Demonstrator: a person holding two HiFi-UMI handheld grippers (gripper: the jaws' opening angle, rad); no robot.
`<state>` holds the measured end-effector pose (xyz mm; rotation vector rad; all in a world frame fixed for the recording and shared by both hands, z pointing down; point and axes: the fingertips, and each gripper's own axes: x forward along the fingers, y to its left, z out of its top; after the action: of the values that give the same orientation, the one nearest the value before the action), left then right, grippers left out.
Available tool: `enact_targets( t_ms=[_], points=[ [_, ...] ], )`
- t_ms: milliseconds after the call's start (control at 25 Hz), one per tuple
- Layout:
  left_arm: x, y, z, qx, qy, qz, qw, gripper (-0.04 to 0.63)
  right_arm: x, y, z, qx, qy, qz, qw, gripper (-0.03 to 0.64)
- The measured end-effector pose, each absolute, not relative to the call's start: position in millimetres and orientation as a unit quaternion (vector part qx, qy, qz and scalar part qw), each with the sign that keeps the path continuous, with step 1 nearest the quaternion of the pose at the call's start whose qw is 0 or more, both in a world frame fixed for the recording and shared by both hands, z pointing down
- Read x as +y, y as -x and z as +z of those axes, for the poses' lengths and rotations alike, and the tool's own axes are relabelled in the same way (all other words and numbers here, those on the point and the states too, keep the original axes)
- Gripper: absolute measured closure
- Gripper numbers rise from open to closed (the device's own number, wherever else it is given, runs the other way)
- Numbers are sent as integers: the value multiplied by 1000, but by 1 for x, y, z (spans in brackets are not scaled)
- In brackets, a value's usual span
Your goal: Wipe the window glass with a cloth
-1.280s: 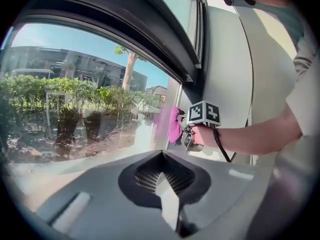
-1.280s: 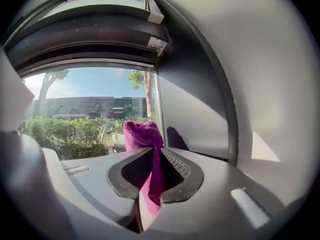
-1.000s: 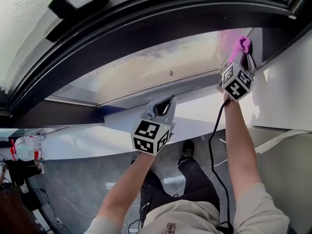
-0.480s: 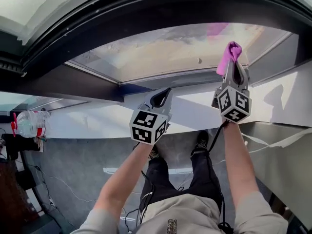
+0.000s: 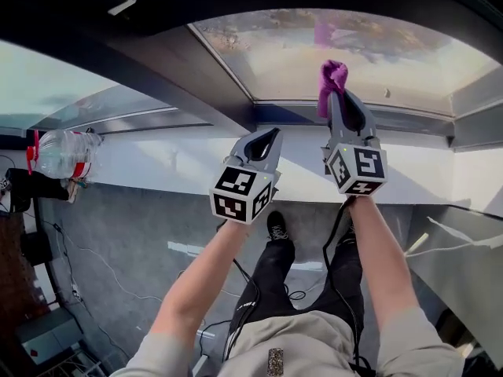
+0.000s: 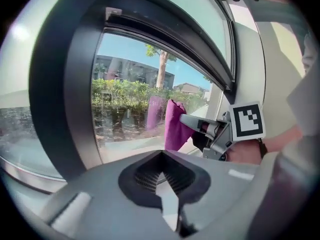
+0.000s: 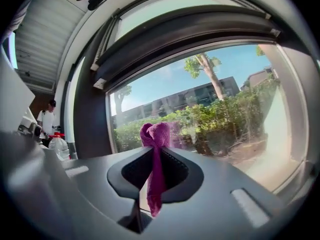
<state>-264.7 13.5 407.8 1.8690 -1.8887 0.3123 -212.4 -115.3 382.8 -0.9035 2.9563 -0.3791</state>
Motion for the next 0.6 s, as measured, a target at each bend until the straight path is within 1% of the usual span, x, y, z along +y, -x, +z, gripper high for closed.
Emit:
enact_targets(
  t_ms=[160,320,480,600],
  points=[
    [48,311,420,-703,-659,108,242,594,-68,301,384,973,214,-90,3,552],
    [63,334,428,-716,-647,98,242,594,-49,362,397,982,172,-80,-7,552],
    [73,346,435,-725,-640,90,239,594,-38,404,419,986,148,-81,-18,552],
    [77,343,439,-723,-642,90,240,594,-40,408,421,986,153,-72,-12,552]
  ],
)
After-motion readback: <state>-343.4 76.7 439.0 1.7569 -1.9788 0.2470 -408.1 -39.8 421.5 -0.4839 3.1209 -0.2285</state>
